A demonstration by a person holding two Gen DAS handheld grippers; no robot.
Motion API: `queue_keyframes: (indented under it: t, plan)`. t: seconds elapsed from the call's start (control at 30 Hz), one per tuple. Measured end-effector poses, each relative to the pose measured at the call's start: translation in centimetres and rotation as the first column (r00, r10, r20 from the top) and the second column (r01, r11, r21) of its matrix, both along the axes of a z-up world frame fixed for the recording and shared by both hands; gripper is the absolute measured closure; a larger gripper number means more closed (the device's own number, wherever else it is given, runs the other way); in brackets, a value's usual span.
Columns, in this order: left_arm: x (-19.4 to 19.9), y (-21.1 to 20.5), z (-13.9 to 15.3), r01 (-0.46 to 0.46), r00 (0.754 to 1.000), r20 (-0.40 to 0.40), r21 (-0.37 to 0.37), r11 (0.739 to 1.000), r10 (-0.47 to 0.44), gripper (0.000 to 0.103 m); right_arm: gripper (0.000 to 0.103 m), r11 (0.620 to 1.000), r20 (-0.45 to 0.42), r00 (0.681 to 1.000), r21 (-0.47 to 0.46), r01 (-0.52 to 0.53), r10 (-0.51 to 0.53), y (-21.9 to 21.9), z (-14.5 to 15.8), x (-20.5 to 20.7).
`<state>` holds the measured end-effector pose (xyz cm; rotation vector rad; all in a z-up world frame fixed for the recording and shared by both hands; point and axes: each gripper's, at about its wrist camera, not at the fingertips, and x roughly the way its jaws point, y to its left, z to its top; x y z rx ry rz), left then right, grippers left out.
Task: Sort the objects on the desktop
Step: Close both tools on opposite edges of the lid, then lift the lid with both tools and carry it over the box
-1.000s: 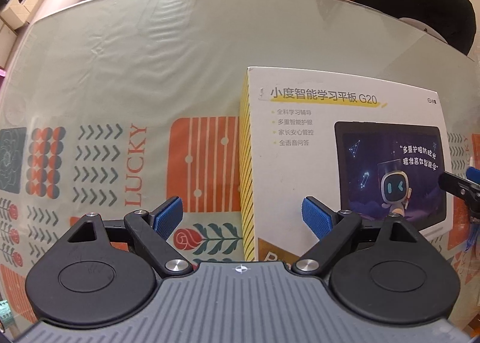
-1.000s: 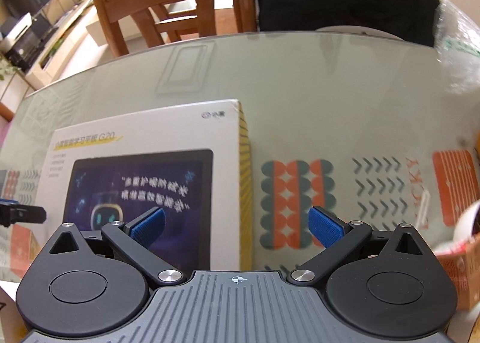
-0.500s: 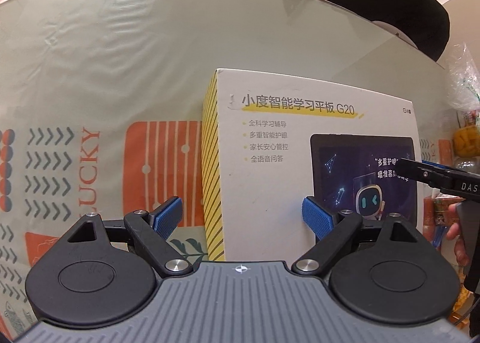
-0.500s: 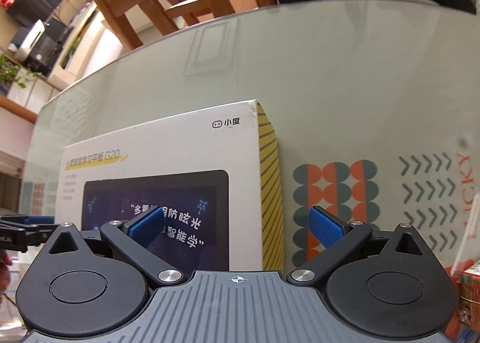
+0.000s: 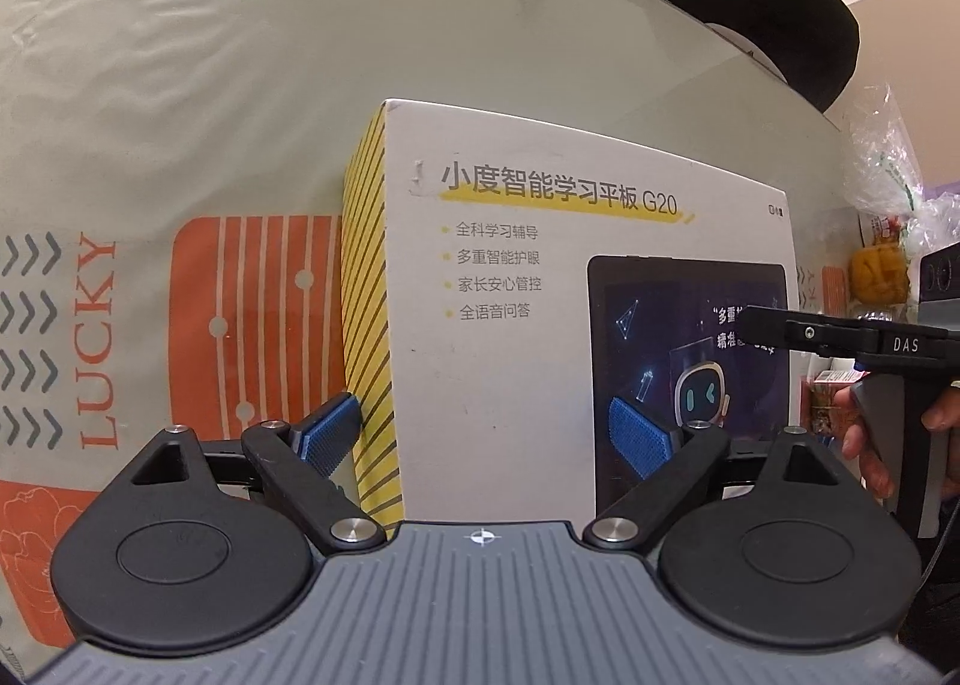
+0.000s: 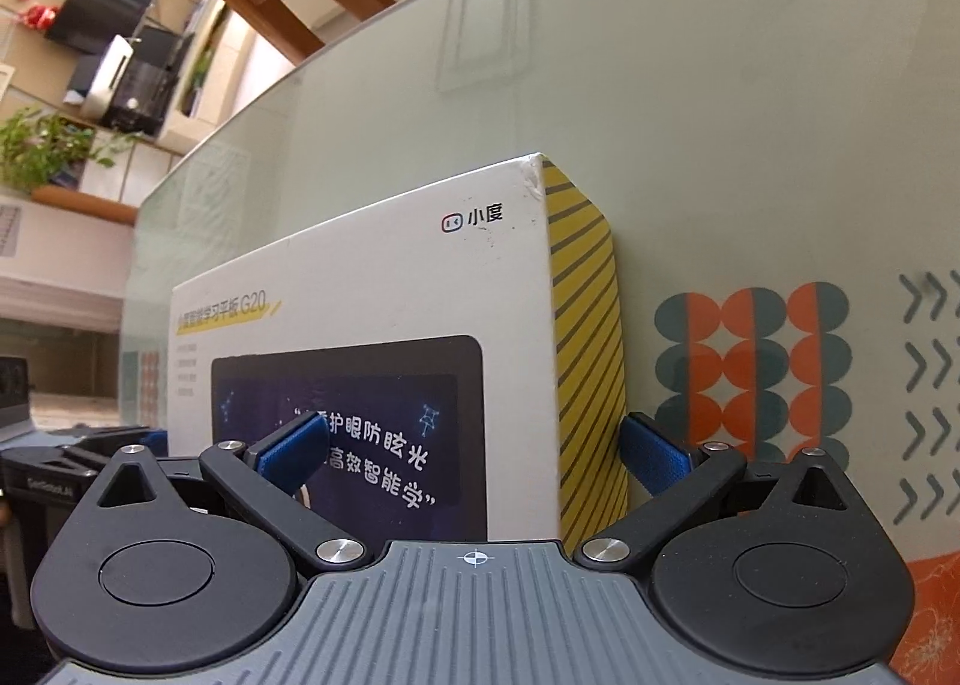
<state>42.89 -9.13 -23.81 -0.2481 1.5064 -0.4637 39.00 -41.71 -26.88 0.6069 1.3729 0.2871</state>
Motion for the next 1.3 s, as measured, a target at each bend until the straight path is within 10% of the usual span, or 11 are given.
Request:
queue_keyframes:
  t: [0.5,1.3]
  plan:
    - [-0.2,0.0,-0.1,-0.055,0.998,0.007,0.009,0.998,0.055,0.000,0.000,0.993,-0.052,0.996,0.089,-0.074,0.078,-1.5,-0.4,1.3]
    - [-0.9,-1.0,1.4,-0.072,0.996,0.067,0.096,0.993,0.066,0.000,0.000,0.998,-0.012,1.000,-0.063,-0.020,0.020,0.5,2.1,-0.4]
